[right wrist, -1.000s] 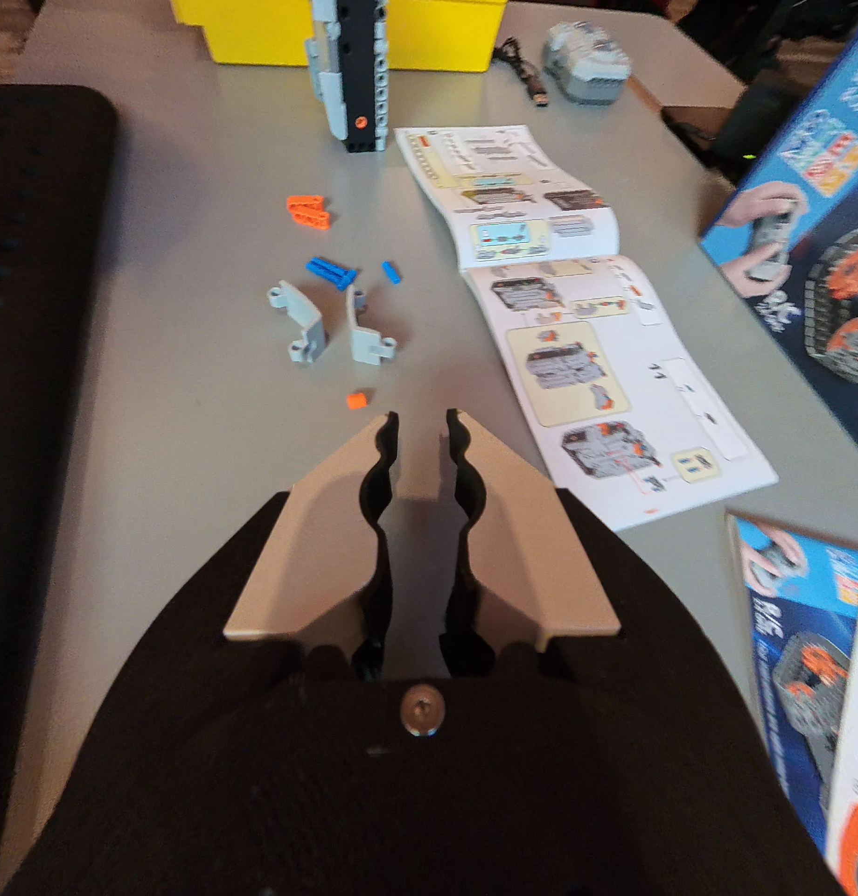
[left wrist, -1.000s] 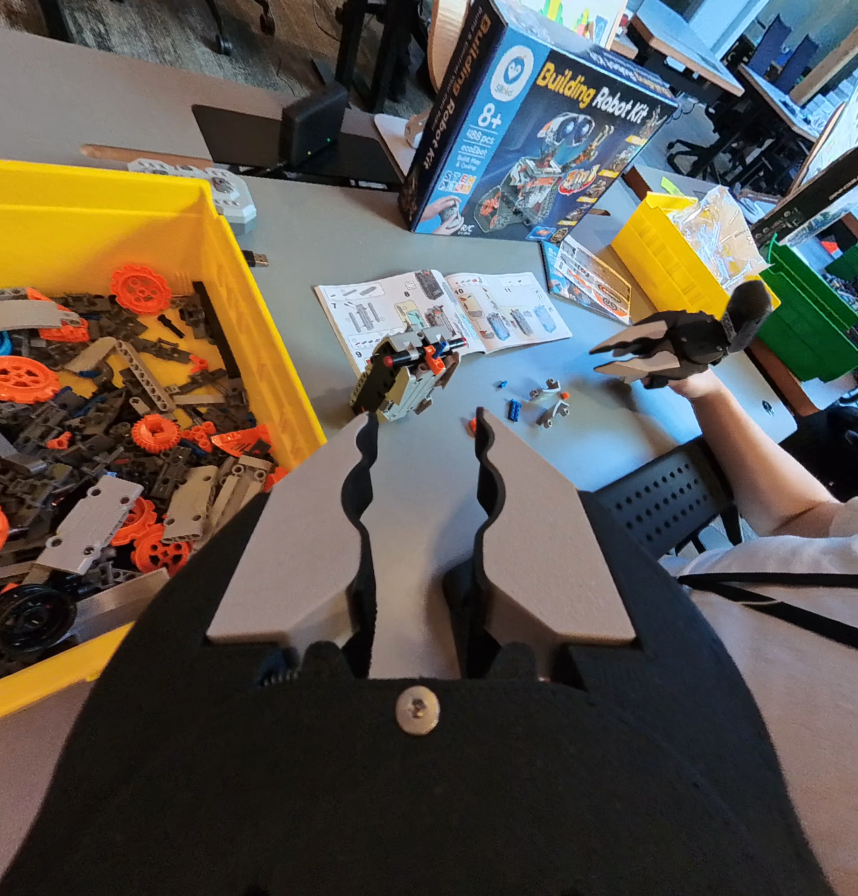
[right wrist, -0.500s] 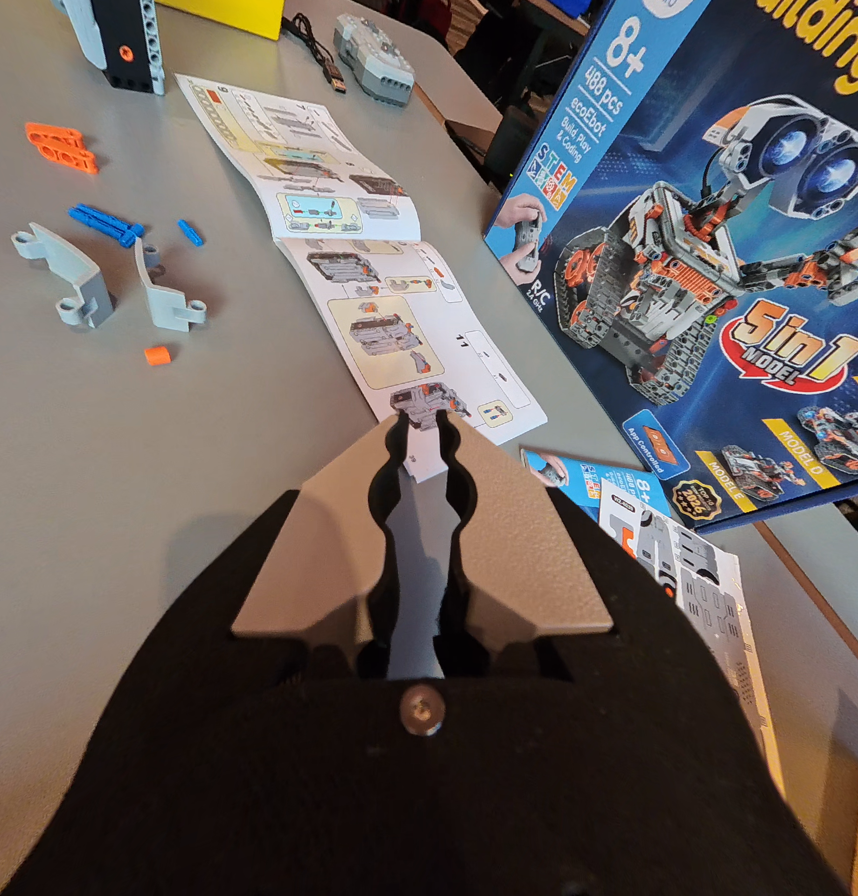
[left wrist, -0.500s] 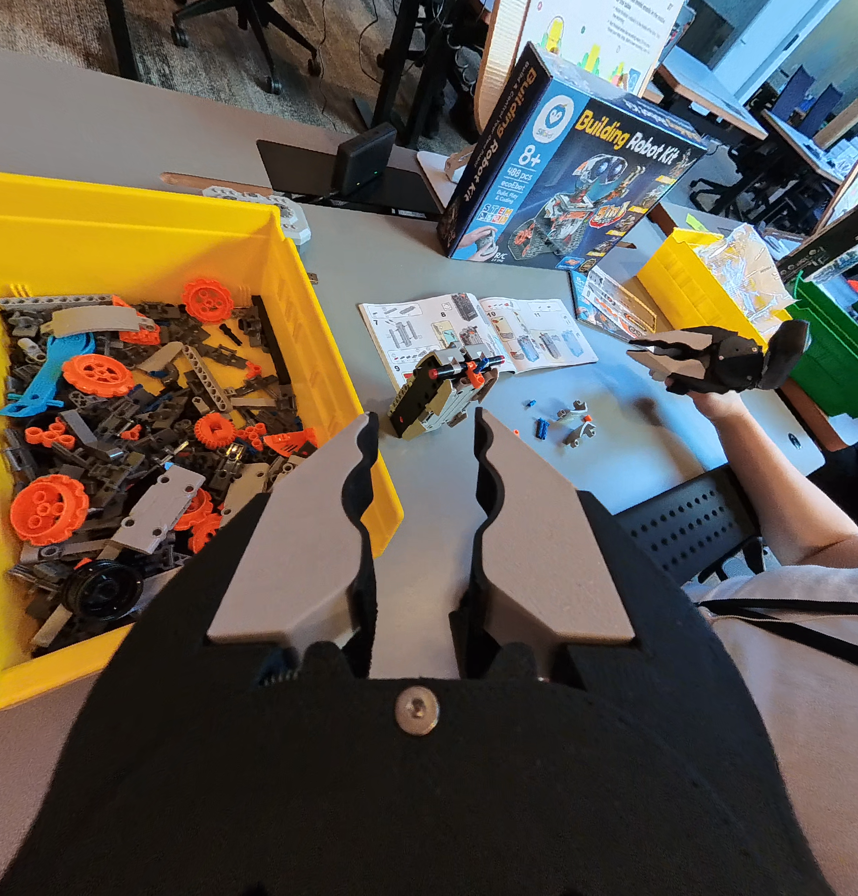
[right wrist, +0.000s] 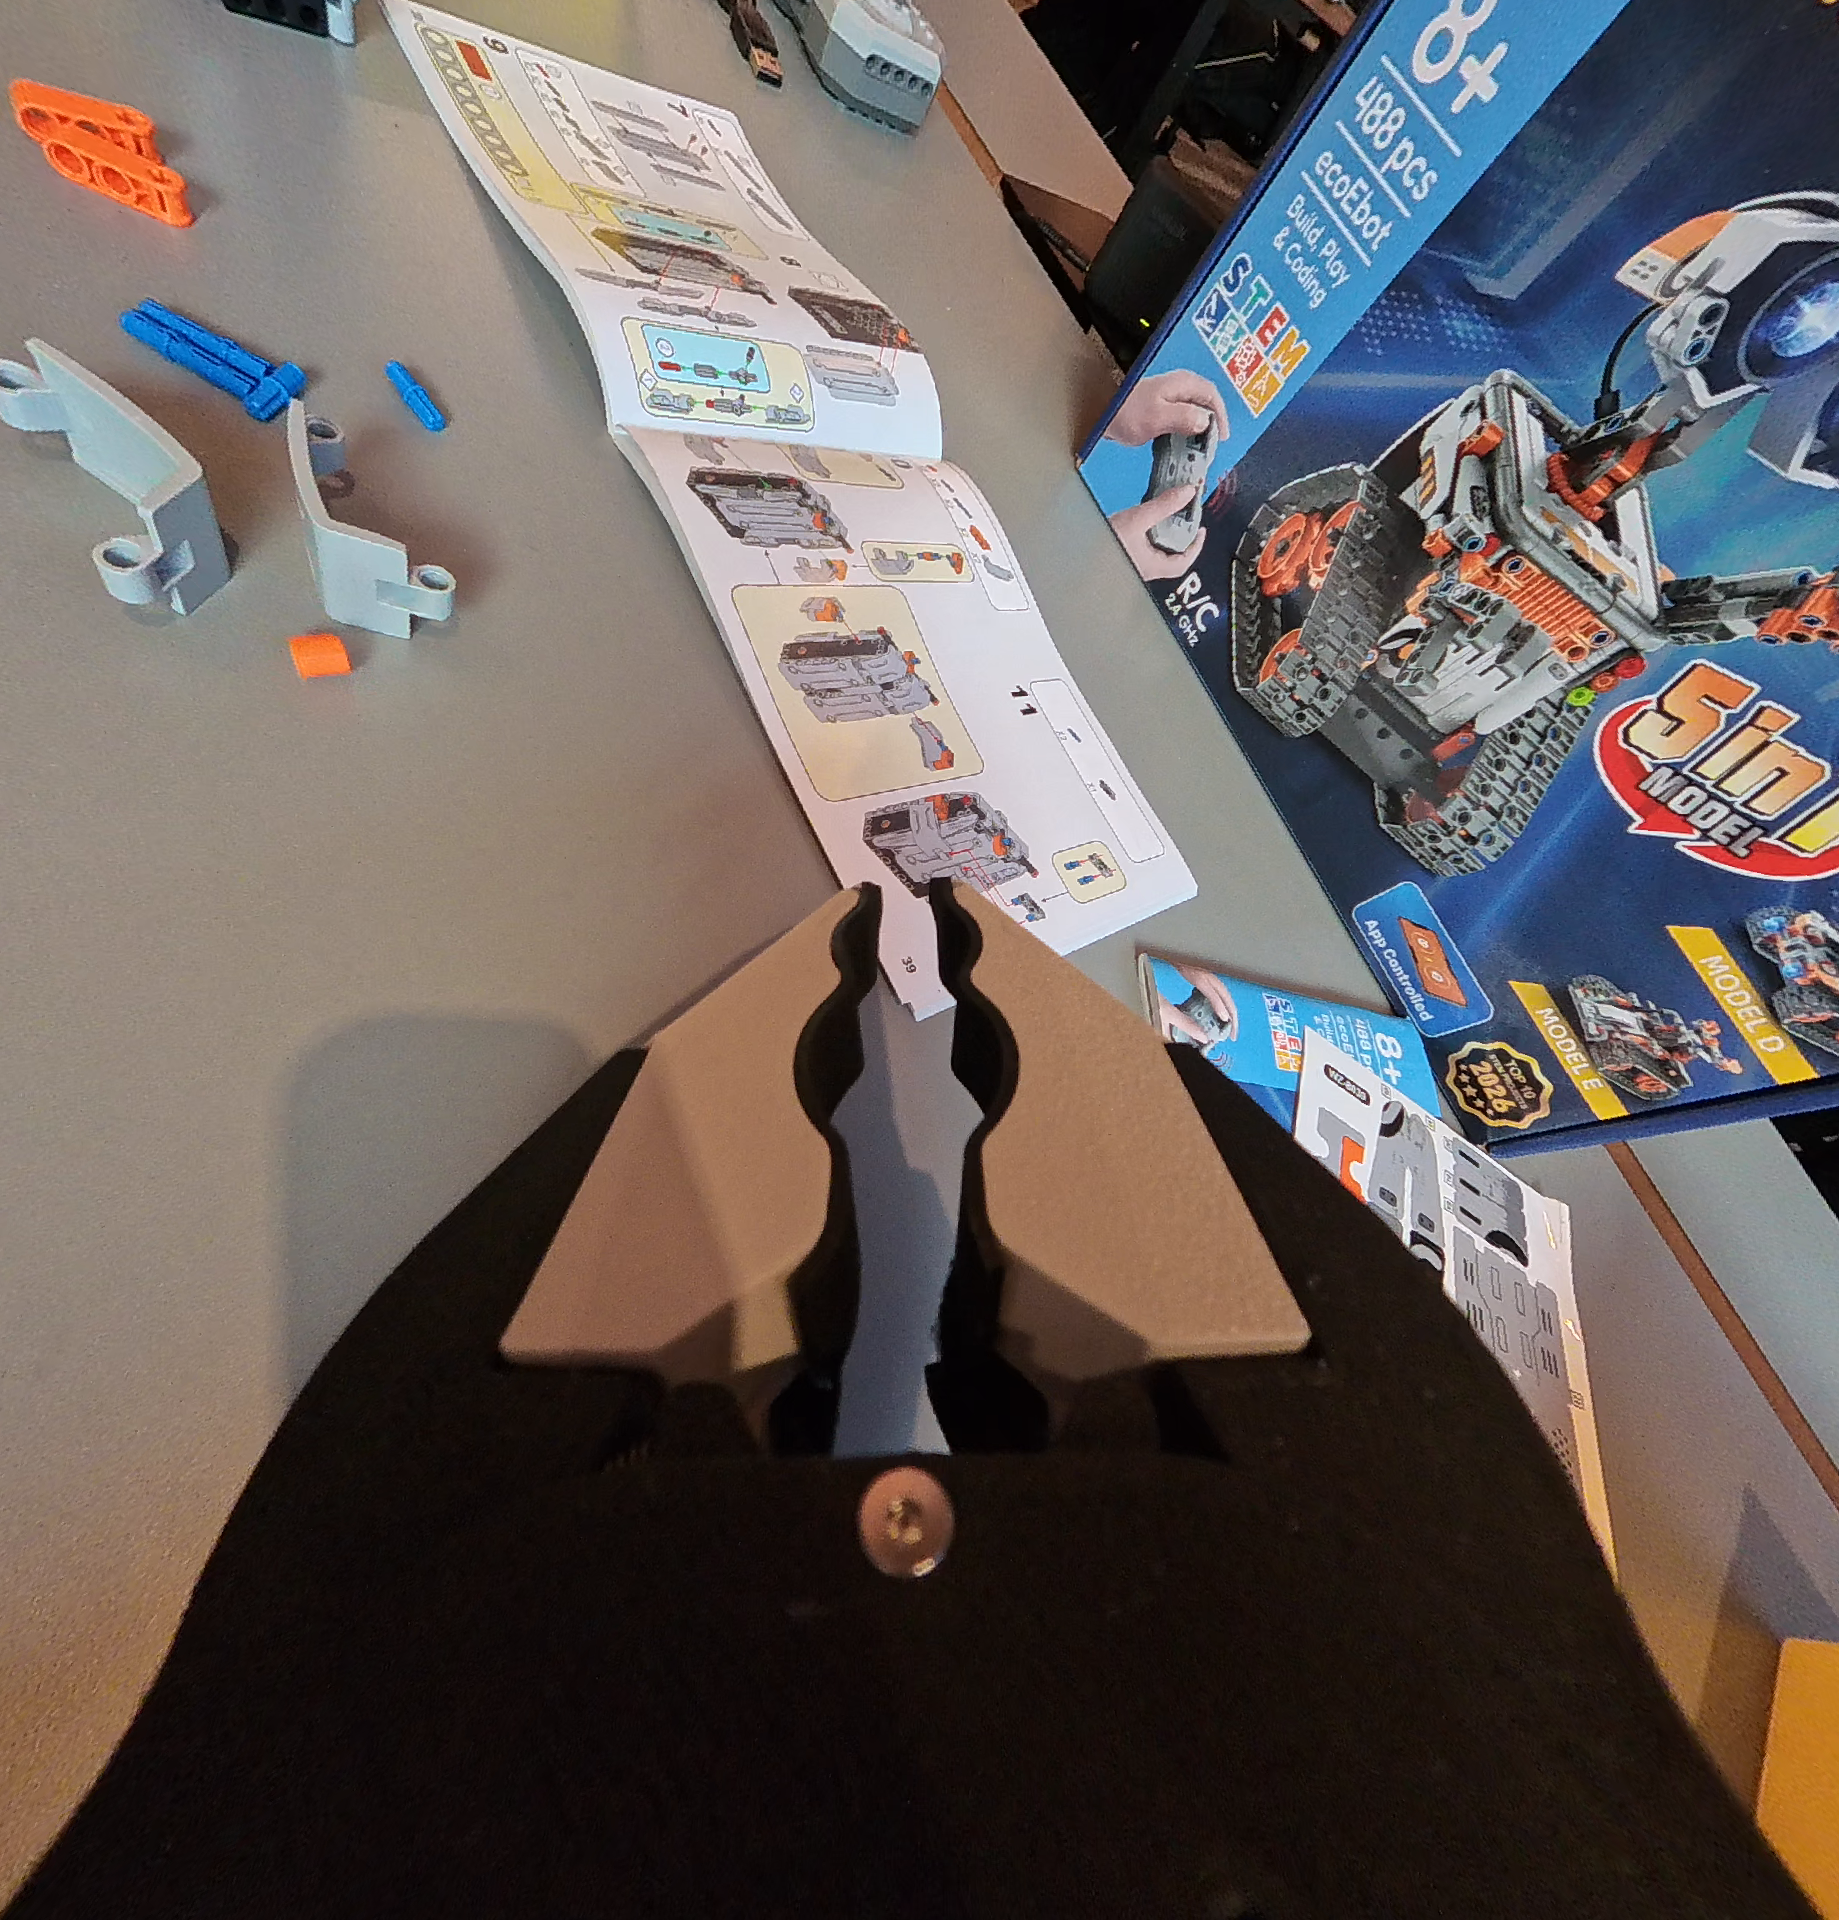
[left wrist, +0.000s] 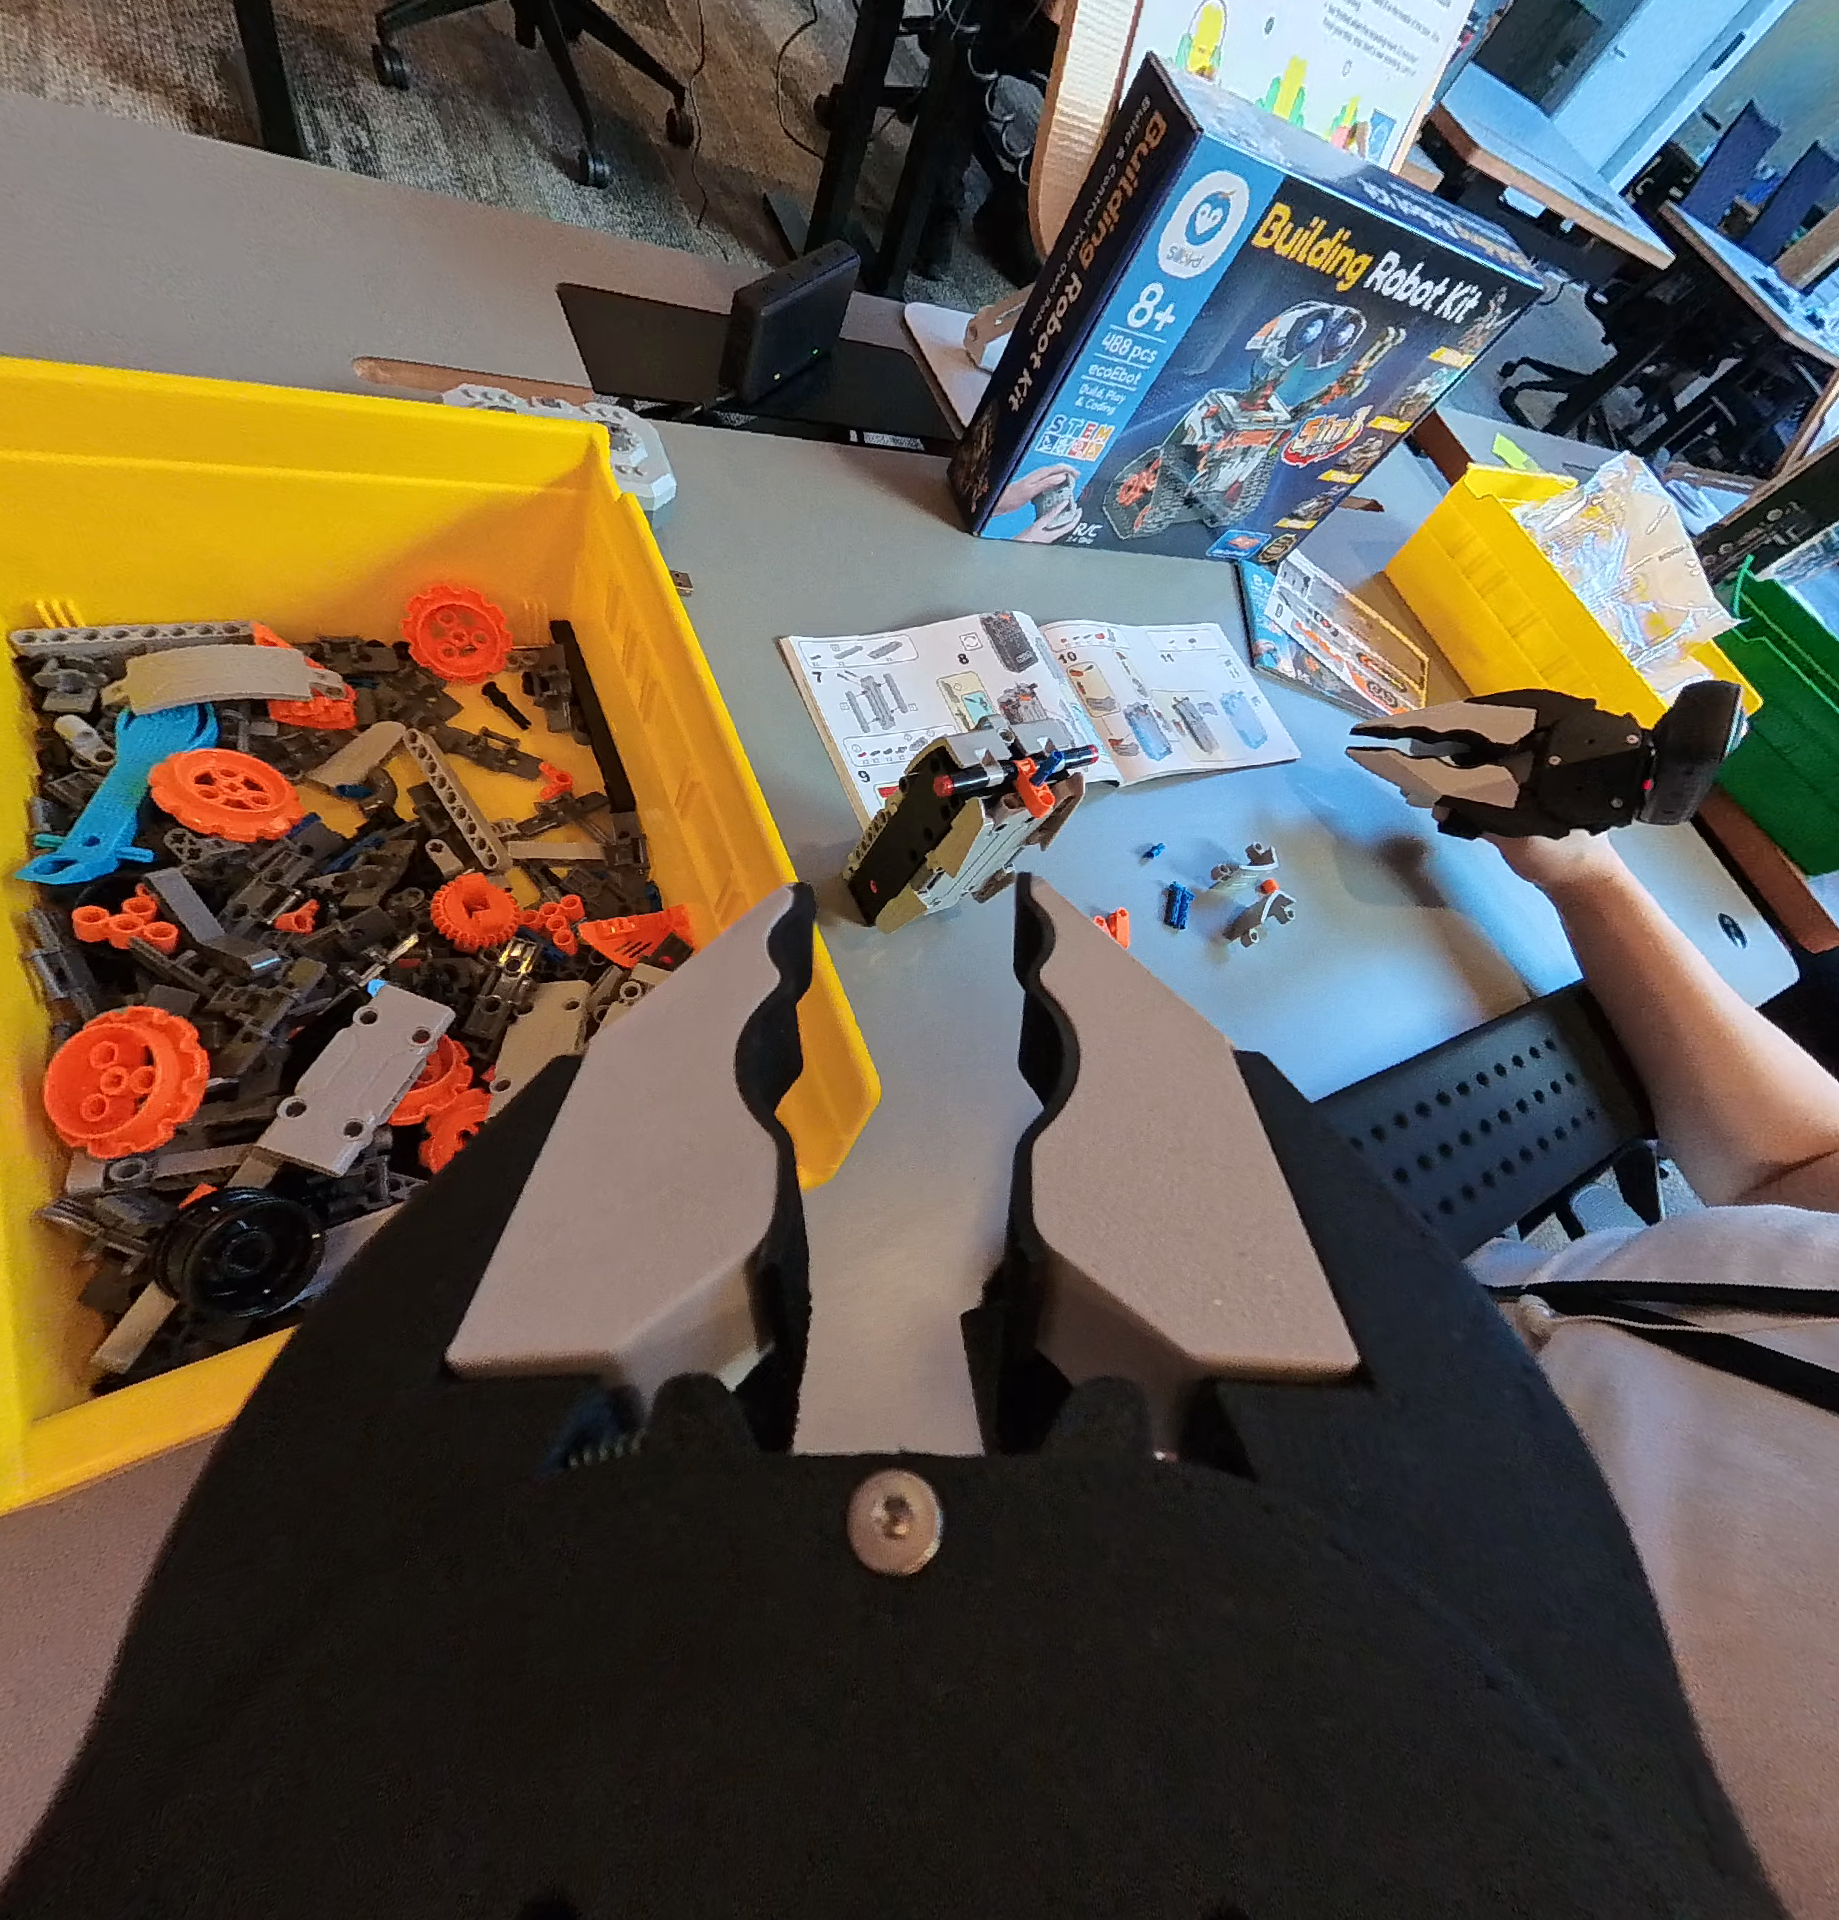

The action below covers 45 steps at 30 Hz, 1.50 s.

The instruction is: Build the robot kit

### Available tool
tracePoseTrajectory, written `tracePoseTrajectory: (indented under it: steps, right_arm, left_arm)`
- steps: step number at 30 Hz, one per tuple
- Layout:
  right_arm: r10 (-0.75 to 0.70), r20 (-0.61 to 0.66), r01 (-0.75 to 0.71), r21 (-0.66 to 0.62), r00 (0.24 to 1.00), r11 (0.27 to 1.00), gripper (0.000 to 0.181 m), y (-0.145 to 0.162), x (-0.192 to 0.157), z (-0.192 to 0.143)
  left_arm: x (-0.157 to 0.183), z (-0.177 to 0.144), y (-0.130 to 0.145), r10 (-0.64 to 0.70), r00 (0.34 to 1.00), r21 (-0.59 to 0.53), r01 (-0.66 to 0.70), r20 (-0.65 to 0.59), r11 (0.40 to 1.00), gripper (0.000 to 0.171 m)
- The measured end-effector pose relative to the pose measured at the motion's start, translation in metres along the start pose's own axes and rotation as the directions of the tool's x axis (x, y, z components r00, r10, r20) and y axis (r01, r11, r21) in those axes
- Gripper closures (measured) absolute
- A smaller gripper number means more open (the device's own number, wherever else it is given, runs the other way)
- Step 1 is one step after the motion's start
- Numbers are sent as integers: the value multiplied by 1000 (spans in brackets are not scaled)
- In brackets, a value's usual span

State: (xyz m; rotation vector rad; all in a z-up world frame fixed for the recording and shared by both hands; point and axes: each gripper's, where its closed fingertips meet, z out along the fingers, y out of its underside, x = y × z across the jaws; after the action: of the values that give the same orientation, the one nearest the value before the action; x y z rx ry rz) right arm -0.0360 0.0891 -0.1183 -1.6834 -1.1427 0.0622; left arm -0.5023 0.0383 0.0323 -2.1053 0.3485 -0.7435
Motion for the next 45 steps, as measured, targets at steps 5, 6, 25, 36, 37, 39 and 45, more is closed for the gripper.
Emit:
tracePoseTrajectory:
  steps: [5, 6, 25, 36, 37, 39, 45]
  right_arm:
    - [-8, 3, 8, -5, 1000, 1000, 173, 1, -1, 0]
    - [-10, 4, 10, -6, 1000, 1000, 173, 1, -1, 1]
    - [-36, 20, 36, -33, 999, 999, 174, 6, -7, 6]
    - [-50, 30, 51, -48, 998, 998, 174, 10, -10, 9]
    - [-52, 30, 53, -47, 998, 997, 174, 10, -10, 9]
    - [-56, 30, 58, -49, 998, 997, 174, 10, -10, 10]
    - [-57, 8, 57, -63, 998, 996, 175, 14, -6, 12]
  left_arm:
    - [-1, -1, 0, -5, 1000, 4, 5, 2, 1000, 135]
    - [-1, -2, 0, -6, 1000, 5, 6, 2, 1000, 135]
    - [-6, 1, 2, -1, 1000, 1, 1, 4, 1000, 135]
    - [-26, 2, -1, 7, 999, 2, -7, 48, 1000, 135]
    - [-34, 2, -3, 19, 997, -7, -19, 78, 1000, 135]
    - [-52, 5, -5, 64, 989, -47, -58, 137, 997, 134]
    - [-111, 38, -3, 214, 944, -288, -138, 252, 948, 135]
